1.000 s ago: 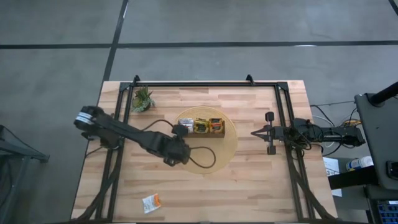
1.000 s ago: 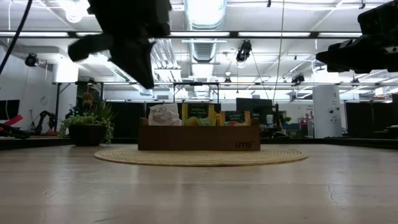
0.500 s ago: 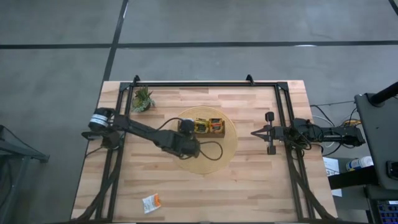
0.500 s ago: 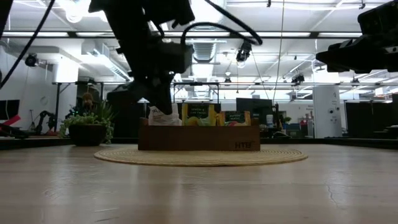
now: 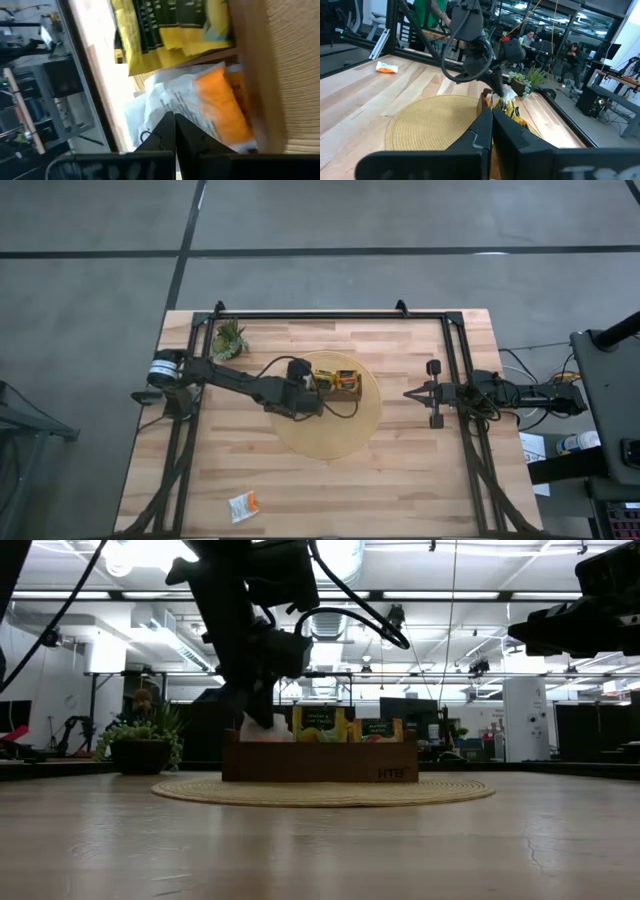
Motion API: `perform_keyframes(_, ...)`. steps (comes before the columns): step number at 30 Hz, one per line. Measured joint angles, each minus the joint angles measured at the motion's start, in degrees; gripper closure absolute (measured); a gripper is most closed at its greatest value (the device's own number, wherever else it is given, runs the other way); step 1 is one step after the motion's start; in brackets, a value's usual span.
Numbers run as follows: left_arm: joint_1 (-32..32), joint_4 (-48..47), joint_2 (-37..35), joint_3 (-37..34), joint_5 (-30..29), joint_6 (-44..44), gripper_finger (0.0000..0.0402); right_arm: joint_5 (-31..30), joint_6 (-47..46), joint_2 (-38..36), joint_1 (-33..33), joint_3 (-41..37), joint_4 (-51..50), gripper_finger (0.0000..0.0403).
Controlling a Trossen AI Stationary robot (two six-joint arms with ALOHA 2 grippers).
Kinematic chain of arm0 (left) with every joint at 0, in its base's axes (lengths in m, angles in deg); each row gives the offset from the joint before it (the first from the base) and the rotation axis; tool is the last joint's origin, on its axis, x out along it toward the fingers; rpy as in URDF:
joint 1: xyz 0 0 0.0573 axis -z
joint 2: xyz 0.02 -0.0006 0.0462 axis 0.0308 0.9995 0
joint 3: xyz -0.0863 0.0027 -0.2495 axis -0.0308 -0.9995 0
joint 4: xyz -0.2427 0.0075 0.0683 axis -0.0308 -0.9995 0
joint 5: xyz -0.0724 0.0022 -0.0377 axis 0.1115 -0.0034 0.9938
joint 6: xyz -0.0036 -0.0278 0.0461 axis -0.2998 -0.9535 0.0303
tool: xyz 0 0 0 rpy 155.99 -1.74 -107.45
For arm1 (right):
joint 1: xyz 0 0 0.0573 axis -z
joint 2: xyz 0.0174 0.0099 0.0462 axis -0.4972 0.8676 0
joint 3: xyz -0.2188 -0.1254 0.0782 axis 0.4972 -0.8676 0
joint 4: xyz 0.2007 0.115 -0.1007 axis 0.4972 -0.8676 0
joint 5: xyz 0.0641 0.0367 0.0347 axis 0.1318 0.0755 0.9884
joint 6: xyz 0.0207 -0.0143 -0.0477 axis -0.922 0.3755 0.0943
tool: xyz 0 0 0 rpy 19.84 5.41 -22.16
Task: Pick & Place Tea
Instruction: Put the white tea bag into the left section of the wooden organizer
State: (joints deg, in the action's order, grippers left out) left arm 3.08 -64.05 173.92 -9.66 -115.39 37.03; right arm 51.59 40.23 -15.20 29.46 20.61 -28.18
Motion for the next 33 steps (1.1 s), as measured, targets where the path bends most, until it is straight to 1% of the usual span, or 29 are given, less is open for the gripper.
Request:
perform_keyframes(3, 0.02, -0.01, 0.00, 0.00, 0.35, 0.28, 0.0401, -0.02, 0.00, 0.00, -0.01, -0.01, -0.01, 0.0394)
perform_keyframes(9, 0.60, -0.01, 0.00, 0.00, 6.48, -1.21, 0.0401, -0.02, 0.00, 0.00, 0.00, -0.01, 0.01, 0.0394)
perform_keyframes(11, 0.97, 0.00, 0.00, 0.00, 6.55, -1.49, 0.0401, 0.01, 0.00, 0.00, -0.01, -0.01, 0.01, 0.0394)
perform_keyframes(14, 1.49, 0.00, 0.00, 0.00, 4.40, -1.55, 0.0401, 0.00, 0.00, 0.00, -0.01, -0.01, 0.00, 0.0394)
perform_keyframes(16, 1.81, 0.01, 0.00, 0.00, 4.73, -1.69, 0.0401, 0.01, 0.00, 0.00, 0.02, -0.01, 0.01, 0.0394)
perform_keyframes(19, 1.88, -0.01, 0.00, 0.00, 10.22, -2.47, 0.0401, -0.02, 0.00, 0.00, -0.01, -0.01, 0.00, 0.0394)
perform_keyframes(20, 1.90, 0.00, 0.00, 0.00, 10.99, -2.72, 0.0401, 0.00, 0.00, 0.00, 0.01, 0.00, 0.00, 0.0394)
perform_keyframes(21, 1.89, 0.09, 0.13, 0.00, 10.97, -2.85, 0.0401, 0.01, 0.00, 0.00, -0.01, -0.01, -0.01, 0.0394)
perform_keyframes(25, 1.15, 0.08, 1.41, 0.00, 7.09, -2.71, 0.0401, -0.02, 0.00, 0.00, 0.02, -0.01, 0.01, 0.0394)
perform_keyframes(31, -0.01, 0.51, 3.80, 0.25, 11.38, -2.58, 0.0401, 0.01, 0.00, 0.00, 0.00, 0.01, 0.00, 0.0394)
perform_keyframes(33, -0.09, 0.63, 4.55, 0.31, 11.14, -2.45, 0.0401, -0.01, 0.00, 0.02, 0.00, -0.01, -0.01, 0.0394)
